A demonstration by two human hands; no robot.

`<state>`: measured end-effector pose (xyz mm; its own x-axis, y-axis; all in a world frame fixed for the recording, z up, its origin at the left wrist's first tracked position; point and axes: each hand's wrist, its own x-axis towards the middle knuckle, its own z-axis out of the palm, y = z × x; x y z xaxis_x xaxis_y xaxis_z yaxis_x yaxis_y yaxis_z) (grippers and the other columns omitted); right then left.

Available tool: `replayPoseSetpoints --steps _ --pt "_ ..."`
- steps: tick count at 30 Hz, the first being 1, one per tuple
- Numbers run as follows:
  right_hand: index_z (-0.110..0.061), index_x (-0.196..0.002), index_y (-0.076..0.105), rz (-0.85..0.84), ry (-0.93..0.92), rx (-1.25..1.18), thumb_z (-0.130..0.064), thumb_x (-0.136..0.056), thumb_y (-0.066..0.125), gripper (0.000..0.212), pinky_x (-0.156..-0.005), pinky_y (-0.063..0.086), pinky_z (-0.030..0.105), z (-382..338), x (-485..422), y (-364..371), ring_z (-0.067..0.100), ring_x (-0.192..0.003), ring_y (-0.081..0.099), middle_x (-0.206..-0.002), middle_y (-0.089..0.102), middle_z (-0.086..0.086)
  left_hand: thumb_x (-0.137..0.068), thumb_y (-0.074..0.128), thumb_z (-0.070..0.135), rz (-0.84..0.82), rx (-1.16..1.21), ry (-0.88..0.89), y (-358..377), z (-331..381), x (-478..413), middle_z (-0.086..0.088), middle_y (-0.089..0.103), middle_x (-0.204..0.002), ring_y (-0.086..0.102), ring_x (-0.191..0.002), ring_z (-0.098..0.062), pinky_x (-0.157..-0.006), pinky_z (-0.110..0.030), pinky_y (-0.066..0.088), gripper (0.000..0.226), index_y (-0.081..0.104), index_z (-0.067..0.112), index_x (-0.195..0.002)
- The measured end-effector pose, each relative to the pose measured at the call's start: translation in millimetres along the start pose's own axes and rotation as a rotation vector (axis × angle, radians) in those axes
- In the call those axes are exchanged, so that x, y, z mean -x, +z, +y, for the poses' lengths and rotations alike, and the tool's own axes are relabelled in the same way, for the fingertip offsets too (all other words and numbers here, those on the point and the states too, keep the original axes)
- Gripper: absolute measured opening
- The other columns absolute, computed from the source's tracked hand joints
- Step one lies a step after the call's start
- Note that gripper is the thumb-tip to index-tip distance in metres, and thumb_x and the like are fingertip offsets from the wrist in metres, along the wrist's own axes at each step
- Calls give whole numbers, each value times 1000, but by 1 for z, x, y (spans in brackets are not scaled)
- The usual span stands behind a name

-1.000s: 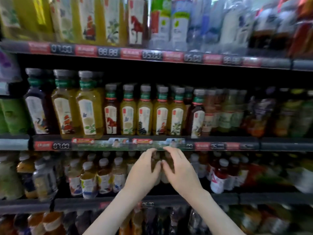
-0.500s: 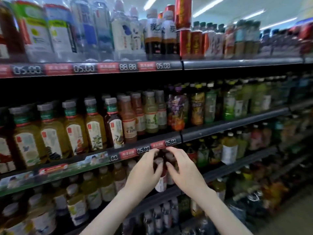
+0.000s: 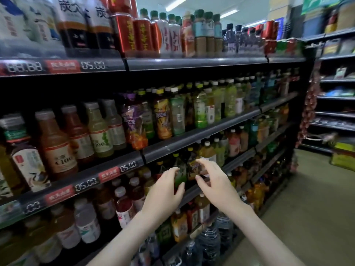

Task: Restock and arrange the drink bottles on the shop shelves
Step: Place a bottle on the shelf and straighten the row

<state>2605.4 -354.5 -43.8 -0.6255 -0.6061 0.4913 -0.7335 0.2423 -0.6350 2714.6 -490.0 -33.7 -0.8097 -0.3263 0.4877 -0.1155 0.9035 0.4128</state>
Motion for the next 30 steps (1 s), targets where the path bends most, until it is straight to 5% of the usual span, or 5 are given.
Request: replayPoseSetpoints --steps 3,8,15,26,30 --pt "-33 -140 37 -12 13 -33 -29 -97 50 45 -92 51 32 44 -6 -26 11 -124 46 -140 41 -8 -96 49 37 29 -8 -38 34 25 -19 7 44 -141 45 -127 -7 -98 -17 38 51 34 22 -143" --pt "-34 -146 28 -90 54 -51 -24 -98 51 55 -84 45 12 118 -29 -79 -5 -108 45 -132 38 -20 -96 50 36 124 8 -156 85 68 -61 6 49 -135 50 -119 -8 -86 -15 41 49 36 23 -141" --pt "-45 -149 6 -181 15 -71 -23 -98 50 71 -80 53 37 158 -110 -111 15 -96 54 -138 35 -10 -96 50 33 231 -108 -269 92 80 -117 2 46 -139 50 -121 -12 -87 -20 42 49 36 20 -141" --pt "-37 -151 10 -128 -149 60 -13 -97 49 71 -91 41 29 192 -231 -119 24 -128 33 -150 24 6 -97 48 30 247 -204 -238 111 77 -230 -4 34 -145 57 -103 -24 -73 -24 42 57 25 19 -148" --pt "-39 -151 4 -72 -164 126 -12 -97 47 75 -98 38 37 212 -281 -122 30 -137 18 -156 11 12 -98 46 34 263 -232 -222 132 77 -272 -10 26 -150 45 -123 -29 -89 -31 44 58 21 24 -150"
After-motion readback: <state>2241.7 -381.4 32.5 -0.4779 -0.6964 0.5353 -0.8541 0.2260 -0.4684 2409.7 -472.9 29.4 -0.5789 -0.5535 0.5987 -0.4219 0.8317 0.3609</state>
